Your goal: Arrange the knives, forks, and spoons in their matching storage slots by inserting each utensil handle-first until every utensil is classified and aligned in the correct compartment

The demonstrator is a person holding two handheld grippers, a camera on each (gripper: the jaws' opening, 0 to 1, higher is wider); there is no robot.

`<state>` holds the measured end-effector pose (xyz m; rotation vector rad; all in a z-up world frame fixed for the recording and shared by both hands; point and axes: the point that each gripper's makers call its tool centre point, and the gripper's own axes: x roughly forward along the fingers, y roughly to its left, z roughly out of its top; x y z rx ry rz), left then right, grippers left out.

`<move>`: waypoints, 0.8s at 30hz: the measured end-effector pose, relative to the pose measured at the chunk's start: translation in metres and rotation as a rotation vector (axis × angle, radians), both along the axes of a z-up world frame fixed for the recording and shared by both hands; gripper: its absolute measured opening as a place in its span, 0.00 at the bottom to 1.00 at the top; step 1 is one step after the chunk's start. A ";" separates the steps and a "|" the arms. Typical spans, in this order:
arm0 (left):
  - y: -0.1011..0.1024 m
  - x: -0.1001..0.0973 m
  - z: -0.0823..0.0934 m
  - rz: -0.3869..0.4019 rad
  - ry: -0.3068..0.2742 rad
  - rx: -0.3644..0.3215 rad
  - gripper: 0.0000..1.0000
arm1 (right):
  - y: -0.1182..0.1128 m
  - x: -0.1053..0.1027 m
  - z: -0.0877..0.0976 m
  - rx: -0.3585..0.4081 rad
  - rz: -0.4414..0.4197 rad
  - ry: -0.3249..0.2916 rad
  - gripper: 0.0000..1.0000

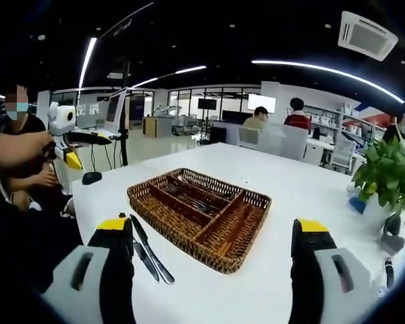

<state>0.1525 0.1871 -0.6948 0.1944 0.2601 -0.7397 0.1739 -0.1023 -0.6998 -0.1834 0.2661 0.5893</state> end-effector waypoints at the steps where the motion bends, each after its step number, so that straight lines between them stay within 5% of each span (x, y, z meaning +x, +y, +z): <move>1: 0.000 0.000 0.000 -0.001 0.000 0.002 1.00 | 0.000 0.000 0.000 0.001 0.000 0.001 1.00; 24: 0.001 0.001 0.000 0.000 -0.001 0.006 1.00 | 0.002 0.000 -0.001 -0.001 0.002 0.003 1.00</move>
